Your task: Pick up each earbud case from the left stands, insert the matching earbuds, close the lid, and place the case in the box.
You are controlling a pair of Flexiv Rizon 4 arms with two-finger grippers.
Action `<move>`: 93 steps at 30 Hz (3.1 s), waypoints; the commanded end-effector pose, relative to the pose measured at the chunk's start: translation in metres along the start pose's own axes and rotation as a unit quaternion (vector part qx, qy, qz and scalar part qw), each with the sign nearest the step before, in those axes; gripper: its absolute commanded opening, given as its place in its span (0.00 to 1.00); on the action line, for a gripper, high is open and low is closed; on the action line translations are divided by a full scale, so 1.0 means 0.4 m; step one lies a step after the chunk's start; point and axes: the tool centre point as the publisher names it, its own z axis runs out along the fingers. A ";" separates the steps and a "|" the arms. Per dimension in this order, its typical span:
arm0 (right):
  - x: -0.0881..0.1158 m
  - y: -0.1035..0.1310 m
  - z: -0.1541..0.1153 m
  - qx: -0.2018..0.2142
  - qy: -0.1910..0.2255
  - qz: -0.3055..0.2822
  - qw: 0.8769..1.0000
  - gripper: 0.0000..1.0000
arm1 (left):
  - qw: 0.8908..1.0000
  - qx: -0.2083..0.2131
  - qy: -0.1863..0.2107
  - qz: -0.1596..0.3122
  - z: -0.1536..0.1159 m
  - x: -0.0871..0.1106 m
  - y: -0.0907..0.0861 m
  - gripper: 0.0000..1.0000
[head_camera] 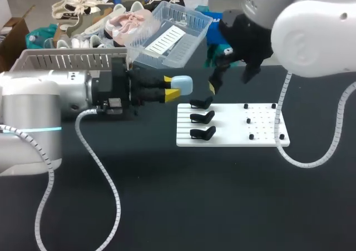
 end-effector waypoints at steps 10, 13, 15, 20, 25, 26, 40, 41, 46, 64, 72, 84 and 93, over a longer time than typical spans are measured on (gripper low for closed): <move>0.029 -0.051 -0.025 -0.021 -0.056 -0.002 0.998 1.00 | 0.989 -0.134 0.038 -0.043 -0.138 -0.042 -0.007 0.00; 0.029 -0.051 -0.025 -0.021 -0.056 -0.002 0.998 1.00 | 0.983 -0.163 0.048 -0.063 -0.176 -0.032 0.013 0.00; 0.029 -0.051 -0.025 -0.021 -0.056 -0.002 0.998 1.00 | 0.979 -0.179 0.061 -0.073 -0.198 -0.025 0.030 0.00; 0.029 -0.051 -0.025 -0.021 -0.056 -0.002 0.998 1.00 | 0.967 -0.213 0.104 -0.088 -0.254 -0.005 0.081 0.00; 0.029 -0.051 -0.025 -0.021 -0.056 -0.002 0.998 1.00 | 0.952 -0.244 0.152 -0.101 -0.311 0.022 0.138 0.00; 0.029 -0.051 -0.025 -0.021 -0.056 -0.002 0.998 1.00 | 0.950 -0.247 0.162 -0.102 -0.325 0.029 0.151 0.00; 0.029 -0.051 -0.025 -0.021 -0.056 -0.002 0.998 1.00 | 0.909 -0.322 0.224 -0.142 -0.462 0.129 0.314 0.00; 0.029 -0.051 -0.025 -0.021 -0.056 -0.002 0.998 1.00 | 0.907 -0.327 0.223 -0.145 -0.470 0.139 0.330 0.00; 0.029 -0.051 -0.025 -0.021 -0.056 -0.002 0.998 1.00 | 0.896 -0.348 0.217 -0.170 -0.527 0.203 0.417 0.00; 0.029 -0.051 -0.025 -0.021 -0.056 -0.002 0.998 1.00 | 0.902 -0.354 0.197 -0.149 -0.591 0.216 0.502 1.00; 0.029 -0.051 -0.025 -0.021 -0.056 -0.002 0.998 1.00 | 0.939 -0.301 0.146 -0.082 -0.516 0.099 0.383 1.00; 0.029 -0.051 -0.025 -0.021 -0.056 -0.002 0.998 1.00 | 0.981 -0.175 0.073 -0.042 -0.334 0.009 0.214 1.00; 0.029 -0.051 -0.025 -0.021 -0.056 -0.002 0.998 1.00 | 0.988 -0.113 0.095 -0.033 -0.240 -0.008 0.155 1.00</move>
